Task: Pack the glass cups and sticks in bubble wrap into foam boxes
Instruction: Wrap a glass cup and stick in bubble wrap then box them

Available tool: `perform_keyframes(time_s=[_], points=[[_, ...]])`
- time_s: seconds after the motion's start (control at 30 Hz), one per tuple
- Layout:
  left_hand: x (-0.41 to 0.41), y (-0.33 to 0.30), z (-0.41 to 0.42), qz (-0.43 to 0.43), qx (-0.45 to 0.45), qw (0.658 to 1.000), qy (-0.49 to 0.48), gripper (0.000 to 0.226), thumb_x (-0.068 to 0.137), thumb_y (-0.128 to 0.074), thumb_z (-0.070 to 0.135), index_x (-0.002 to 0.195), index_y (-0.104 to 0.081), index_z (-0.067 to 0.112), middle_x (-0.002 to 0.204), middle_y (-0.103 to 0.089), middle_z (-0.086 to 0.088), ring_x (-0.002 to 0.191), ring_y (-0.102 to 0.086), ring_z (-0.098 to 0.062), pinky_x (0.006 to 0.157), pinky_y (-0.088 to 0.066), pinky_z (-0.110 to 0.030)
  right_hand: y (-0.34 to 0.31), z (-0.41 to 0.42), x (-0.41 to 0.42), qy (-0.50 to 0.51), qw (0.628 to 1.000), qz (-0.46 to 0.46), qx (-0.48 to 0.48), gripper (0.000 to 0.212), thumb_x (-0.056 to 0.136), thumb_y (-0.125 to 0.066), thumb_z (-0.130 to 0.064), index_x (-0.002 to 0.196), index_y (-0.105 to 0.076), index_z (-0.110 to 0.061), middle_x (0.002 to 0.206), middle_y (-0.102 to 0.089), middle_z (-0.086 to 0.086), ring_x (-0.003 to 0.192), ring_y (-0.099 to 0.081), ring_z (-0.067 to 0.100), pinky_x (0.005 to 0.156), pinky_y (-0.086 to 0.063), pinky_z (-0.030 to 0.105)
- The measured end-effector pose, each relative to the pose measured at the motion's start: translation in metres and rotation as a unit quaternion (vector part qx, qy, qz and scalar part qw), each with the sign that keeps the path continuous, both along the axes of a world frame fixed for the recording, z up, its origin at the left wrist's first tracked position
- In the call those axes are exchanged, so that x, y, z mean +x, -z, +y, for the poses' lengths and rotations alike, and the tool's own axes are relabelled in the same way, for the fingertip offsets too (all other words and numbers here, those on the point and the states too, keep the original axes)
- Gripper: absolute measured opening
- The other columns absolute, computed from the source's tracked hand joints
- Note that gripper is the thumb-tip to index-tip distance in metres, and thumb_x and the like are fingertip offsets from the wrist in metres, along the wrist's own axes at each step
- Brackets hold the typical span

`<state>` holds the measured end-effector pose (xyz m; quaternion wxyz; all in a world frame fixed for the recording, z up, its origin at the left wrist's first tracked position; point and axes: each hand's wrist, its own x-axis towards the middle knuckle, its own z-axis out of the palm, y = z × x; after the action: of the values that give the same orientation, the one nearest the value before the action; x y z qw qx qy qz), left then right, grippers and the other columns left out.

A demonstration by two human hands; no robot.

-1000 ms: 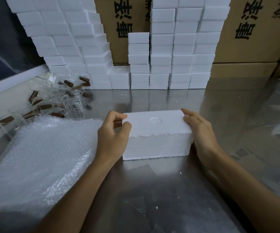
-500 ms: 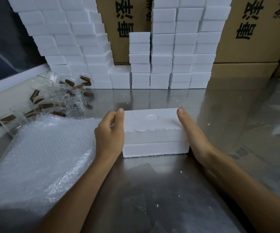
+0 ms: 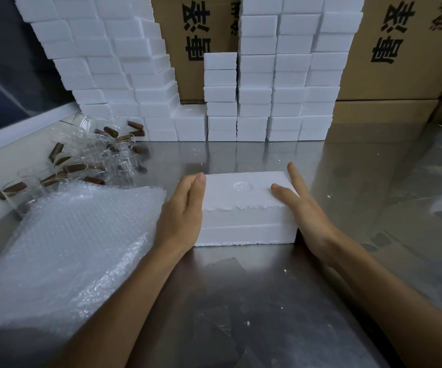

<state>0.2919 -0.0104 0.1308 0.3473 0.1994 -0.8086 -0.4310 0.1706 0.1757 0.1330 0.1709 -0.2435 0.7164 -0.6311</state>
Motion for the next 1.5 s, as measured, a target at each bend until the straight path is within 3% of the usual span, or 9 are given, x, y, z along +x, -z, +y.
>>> perform_keyframes(time_s=[0.1,0.27,0.6,0.73,0.8,0.97,1.17,1.27,1.5], points=[[-0.0007,-0.0016,-0.0019,-0.015,0.007,1.000,0.014,0.067,0.078,-0.019,0.079,0.121,-0.056,0.043,0.096,-0.056,0.035,0.102,-0.056,-0.006,0.093,-0.041,-0.030,0.0005,-0.0001,-0.0014,-0.001,1.000,0.000,-0.011,0.065,0.080,-0.059,-0.060,0.138,-0.029,-0.069,0.150,-0.033,-0.032,0.139,-0.037,0.002,0.120,-0.024,0.036],[-0.0027,-0.0032,-0.0028,-0.003,0.038,0.999,0.018,0.030,0.098,-0.029,0.055,0.107,-0.056,0.046,0.091,-0.060,0.037,0.089,-0.052,0.022,0.072,-0.035,0.002,0.0004,-0.0004,0.0010,0.004,1.000,0.019,-0.014,0.053,0.089,-0.058,-0.055,0.137,-0.038,-0.064,0.144,-0.042,-0.030,0.133,-0.044,0.002,0.118,-0.029,0.038],[-0.0019,0.0019,-0.0056,0.029,0.056,0.997,0.036,0.031,0.108,-0.031,0.036,0.120,-0.059,0.039,0.108,-0.054,0.037,0.098,-0.046,0.031,0.080,-0.030,0.008,0.0004,0.0006,0.0027,0.021,0.998,0.052,0.001,0.046,0.098,-0.056,-0.039,0.140,-0.040,-0.049,0.133,-0.051,-0.024,0.122,-0.051,0.000,0.109,-0.038,0.031],[0.0010,0.0040,-0.0083,0.021,0.057,0.997,0.056,0.027,0.101,-0.042,0.035,0.120,-0.060,0.038,0.098,-0.060,0.041,0.091,-0.051,0.025,0.077,-0.035,0.005,0.0008,0.0000,0.0017,0.020,0.999,0.047,-0.003,0.043,0.097,-0.055,-0.038,0.137,-0.042,-0.049,0.127,-0.053,-0.025,0.117,-0.054,0.000,0.101,-0.042,0.027],[0.0017,0.0033,-0.0091,0.019,0.073,0.995,0.063,0.033,0.090,-0.043,0.039,0.118,-0.059,0.040,0.092,-0.064,0.031,0.079,-0.053,0.016,0.073,-0.039,0.000,0.0010,-0.0004,0.0016,0.024,0.999,0.047,-0.005,0.043,0.098,-0.055,-0.037,0.137,-0.042,-0.049,0.125,-0.053,-0.028,0.115,-0.054,-0.002,0.099,-0.042,0.027],[0.0036,0.0012,-0.0074,0.010,0.077,0.994,0.071,0.036,0.086,-0.044,0.040,0.119,-0.058,0.037,0.095,-0.060,-0.021,0.073,-0.050,-0.010,0.065,-0.041,-0.021,0.0017,-0.0001,0.0005,0.032,0.998,0.055,-0.007,0.043,0.098,-0.053,-0.036,0.138,-0.043,-0.048,0.122,-0.050,-0.034,0.113,-0.051,-0.010,0.095,-0.040,0.022],[0.0000,0.0037,-0.0082,0.021,0.038,0.999,0.033,0.034,0.096,-0.037,0.026,0.123,-0.059,0.026,0.056,-0.045,0.011,0.047,-0.038,-0.003,0.047,-0.032,-0.013,0.0027,-0.0019,0.0004,0.036,0.997,0.063,-0.007,0.043,0.097,-0.054,-0.038,0.138,-0.044,-0.048,0.126,-0.051,-0.031,0.119,-0.051,-0.004,0.103,-0.040,0.028],[-0.0010,-0.0001,-0.0055,0.022,0.036,0.999,0.014,0.048,0.086,-0.029,0.032,0.122,-0.059,0.028,0.071,-0.051,0.010,0.056,-0.048,0.008,0.056,-0.038,-0.009,0.0029,-0.0012,0.0001,0.033,0.997,0.067,0.000,0.045,0.094,-0.053,-0.040,0.137,-0.043,-0.048,0.129,-0.053,-0.024,0.120,-0.052,0.002,0.105,-0.040,0.031],[-0.0018,0.0017,-0.0041,0.024,0.034,0.999,0.006,0.050,0.088,-0.025,0.034,0.125,-0.059,0.032,0.090,-0.056,0.028,0.077,-0.049,0.028,0.073,-0.035,0.005,0.0043,-0.0017,0.0004,0.035,0.997,0.075,0.000,0.043,0.098,-0.053,-0.037,0.139,-0.042,-0.046,0.124,-0.051,-0.031,0.111,-0.051,-0.013,0.094,-0.040,0.020]])
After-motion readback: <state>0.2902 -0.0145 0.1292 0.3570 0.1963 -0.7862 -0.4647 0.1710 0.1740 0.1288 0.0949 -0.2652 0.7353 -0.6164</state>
